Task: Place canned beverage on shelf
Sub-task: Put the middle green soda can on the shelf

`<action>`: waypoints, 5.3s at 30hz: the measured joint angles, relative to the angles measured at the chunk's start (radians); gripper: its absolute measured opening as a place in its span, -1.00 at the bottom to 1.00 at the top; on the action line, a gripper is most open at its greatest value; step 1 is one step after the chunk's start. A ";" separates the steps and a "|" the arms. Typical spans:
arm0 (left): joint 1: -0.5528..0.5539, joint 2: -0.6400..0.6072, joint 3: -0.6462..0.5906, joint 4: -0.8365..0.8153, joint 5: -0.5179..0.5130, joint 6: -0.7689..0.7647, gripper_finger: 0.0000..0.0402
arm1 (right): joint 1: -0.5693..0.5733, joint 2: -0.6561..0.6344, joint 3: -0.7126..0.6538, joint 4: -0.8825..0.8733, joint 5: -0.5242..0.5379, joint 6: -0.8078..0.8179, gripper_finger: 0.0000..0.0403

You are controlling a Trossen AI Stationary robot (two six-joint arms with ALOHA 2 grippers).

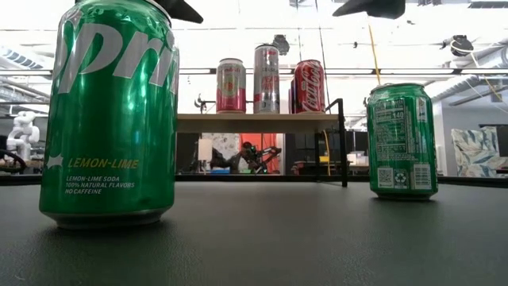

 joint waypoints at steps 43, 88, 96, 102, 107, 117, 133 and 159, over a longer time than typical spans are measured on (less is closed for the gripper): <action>-0.011 0.137 0.008 0.001 -0.248 -0.392 0.75 | -0.010 -0.092 -0.244 -0.275 -0.160 -0.663 0.99; -0.011 0.137 0.008 0.000 -0.313 -0.386 0.75 | -0.103 0.145 -0.282 -0.052 -0.286 -0.738 0.41; -0.021 0.137 0.008 0.001 -0.312 -0.391 0.75 | -0.103 0.148 -0.240 -0.100 -0.286 -0.744 0.37; -0.035 0.137 0.008 0.012 -0.312 -0.393 0.75 | -0.102 0.147 -0.156 -0.144 -0.260 -0.762 0.37; -0.046 0.137 0.008 0.047 -0.312 -0.393 0.75 | -0.119 0.147 -0.075 -0.196 -0.228 -0.751 0.37; -0.066 0.137 0.008 0.146 -0.310 -0.392 0.75 | -0.181 0.146 0.076 -0.234 -0.229 -0.578 0.37; -0.140 0.137 0.008 0.292 -0.308 -0.346 0.75 | -0.244 0.146 0.201 -0.241 -0.229 -0.277 0.38; -0.122 0.159 0.008 0.371 -0.282 0.061 0.94 | -0.303 0.146 0.218 -0.050 -0.235 0.045 0.38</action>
